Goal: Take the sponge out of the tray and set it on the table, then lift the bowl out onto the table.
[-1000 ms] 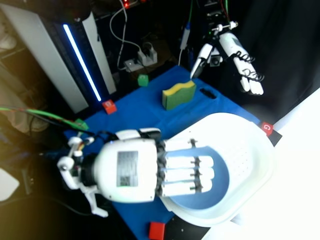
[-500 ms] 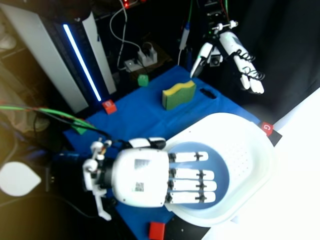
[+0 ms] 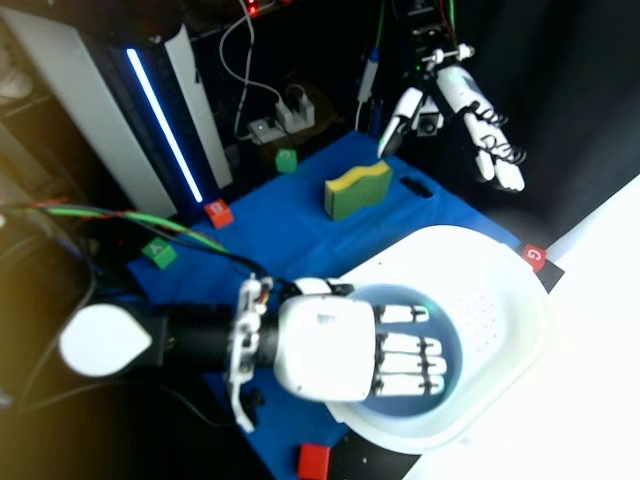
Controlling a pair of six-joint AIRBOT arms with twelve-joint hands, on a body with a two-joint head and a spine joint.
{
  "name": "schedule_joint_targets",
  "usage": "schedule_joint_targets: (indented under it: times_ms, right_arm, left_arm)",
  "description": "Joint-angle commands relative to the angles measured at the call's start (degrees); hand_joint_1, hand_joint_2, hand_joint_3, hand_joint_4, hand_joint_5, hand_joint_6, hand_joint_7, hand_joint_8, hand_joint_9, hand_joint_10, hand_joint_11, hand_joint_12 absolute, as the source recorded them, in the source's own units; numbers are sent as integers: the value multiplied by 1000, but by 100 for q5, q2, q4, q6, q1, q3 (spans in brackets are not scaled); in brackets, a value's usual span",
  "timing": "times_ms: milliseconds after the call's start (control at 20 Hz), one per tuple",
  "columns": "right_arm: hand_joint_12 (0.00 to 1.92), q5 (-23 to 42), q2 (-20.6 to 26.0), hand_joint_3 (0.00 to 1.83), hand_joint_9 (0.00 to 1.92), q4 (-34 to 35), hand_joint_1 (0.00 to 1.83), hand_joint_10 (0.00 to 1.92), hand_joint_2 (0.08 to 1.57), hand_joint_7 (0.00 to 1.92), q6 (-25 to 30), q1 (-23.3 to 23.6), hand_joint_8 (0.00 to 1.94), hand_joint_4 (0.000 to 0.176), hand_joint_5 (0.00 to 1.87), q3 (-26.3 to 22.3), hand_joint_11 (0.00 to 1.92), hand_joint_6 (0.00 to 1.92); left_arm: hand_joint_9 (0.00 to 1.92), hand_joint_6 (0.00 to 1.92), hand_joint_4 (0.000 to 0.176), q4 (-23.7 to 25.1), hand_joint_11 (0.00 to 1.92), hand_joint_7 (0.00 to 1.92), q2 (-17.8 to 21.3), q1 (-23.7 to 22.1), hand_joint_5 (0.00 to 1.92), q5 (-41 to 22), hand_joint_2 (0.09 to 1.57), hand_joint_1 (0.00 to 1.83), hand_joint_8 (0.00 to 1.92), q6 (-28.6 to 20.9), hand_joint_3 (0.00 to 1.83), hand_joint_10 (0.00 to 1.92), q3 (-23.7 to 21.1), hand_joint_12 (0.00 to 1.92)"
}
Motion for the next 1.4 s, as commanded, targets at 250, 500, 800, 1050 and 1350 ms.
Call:
schedule_joint_targets:
  times_ms: [250, 500, 800, 1050, 1350]
  right_arm:
    - [509, 82, -81, 2, 227, -277, 698, 0, 1084, 287, 135, 165, 0, 130, 431, 59, 0, 0]
    - [540, -118, -181, 0, 193, -932, 839, 0, 1051, 231, 443, 286, 0, 140, 394, 190, 0, 0]
    - [780, -165, -231, 0, 159, -1163, 1191, 6, 978, 159, 468, 339, 4, 130, 339, 209, 0, 5]
    - [1171, -165, -240, 0, 1082, -1219, 1468, 791, 1007, 1089, 496, 341, 350, 0, 873, 205, 802, 17]
    - [1921, -162, -240, 1, 1517, -1234, 1173, 1914, 1086, 1165, 496, 346, 1367, 0, 1048, 171, 1544, 847]
  left_arm:
    - [0, 11, 142, -94, 0, 8, -6, -48, 45, -733, 850, 616, 3, -63, 8, 0, 29, 0]
    - [0, 9, 138, -92, 1, 18, -21, -48, 56, -753, 856, 613, 4, -75, 8, 0, 31, 0]
    - [9, 8, 159, -88, 18, 50, -33, -48, 75, -776, 864, 620, 8, -101, 8, 1, 29, 11]
    - [5, 7, 173, -88, 13, 63, -38, -48, 87, -807, 870, 625, 8, -135, 7, 0, 29, 11]
    - [0, 6, 172, -88, 0, 77, -44, -48, 95, -845, 889, 619, 8, -161, 12, 0, 27, 0]
